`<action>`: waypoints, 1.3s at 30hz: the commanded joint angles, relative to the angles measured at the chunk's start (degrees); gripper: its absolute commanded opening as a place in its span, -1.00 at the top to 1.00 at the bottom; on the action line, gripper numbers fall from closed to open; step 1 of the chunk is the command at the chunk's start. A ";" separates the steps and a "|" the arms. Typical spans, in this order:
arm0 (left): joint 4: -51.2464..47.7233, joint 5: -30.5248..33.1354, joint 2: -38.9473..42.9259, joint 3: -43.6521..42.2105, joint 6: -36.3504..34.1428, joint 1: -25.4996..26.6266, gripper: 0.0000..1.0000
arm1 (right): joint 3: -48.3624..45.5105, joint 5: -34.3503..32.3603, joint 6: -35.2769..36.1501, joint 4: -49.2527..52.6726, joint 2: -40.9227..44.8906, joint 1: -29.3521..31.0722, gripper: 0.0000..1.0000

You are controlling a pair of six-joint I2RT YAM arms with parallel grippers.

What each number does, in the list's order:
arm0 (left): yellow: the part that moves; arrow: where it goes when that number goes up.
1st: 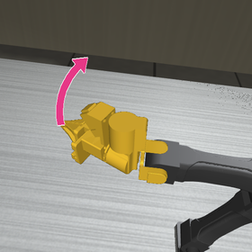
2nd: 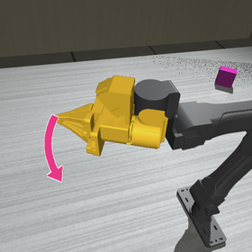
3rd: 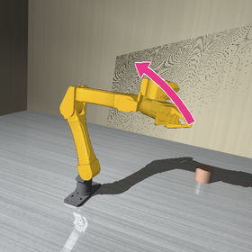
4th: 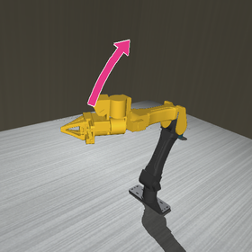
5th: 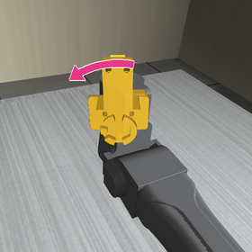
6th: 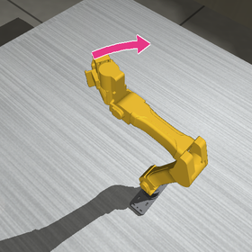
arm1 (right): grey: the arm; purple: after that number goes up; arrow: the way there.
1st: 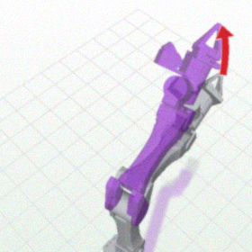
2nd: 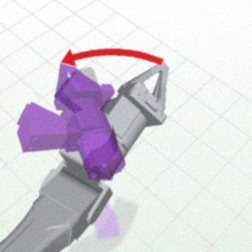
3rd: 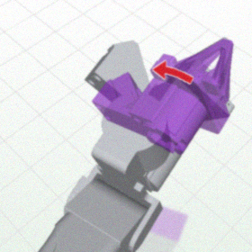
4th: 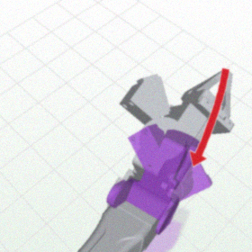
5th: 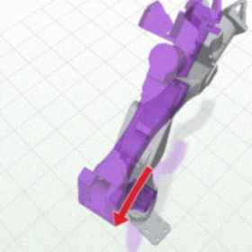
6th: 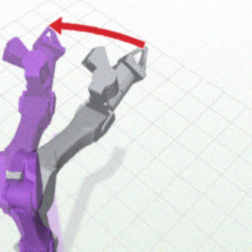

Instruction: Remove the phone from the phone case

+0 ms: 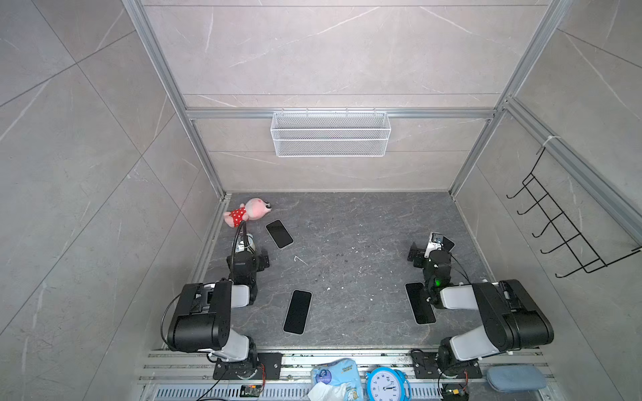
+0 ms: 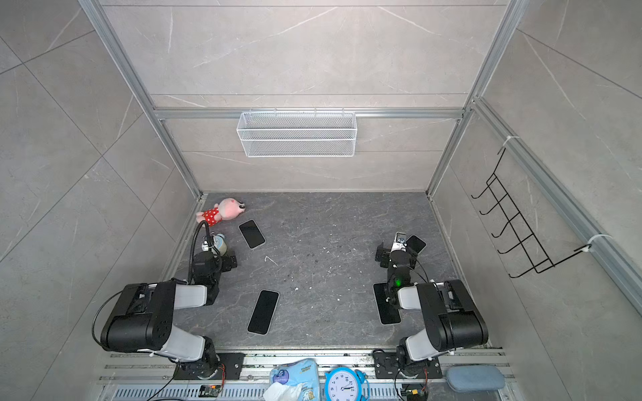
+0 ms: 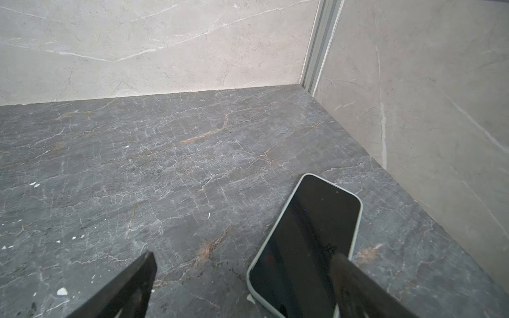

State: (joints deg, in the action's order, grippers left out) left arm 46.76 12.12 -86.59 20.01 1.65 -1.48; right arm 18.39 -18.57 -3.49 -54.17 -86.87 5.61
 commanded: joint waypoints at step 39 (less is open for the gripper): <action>-51.09 8.29 42.28 16.05 14.47 18.47 -1.00 | 24.95 -14.39 -4.43 55.50 24.82 15.12 -1.00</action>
State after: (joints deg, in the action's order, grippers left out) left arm 9.93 21.71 -47.31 31.31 9.52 14.76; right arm 37.43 -29.76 -3.33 -19.33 -65.89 18.39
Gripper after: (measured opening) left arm 0.998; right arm 0.997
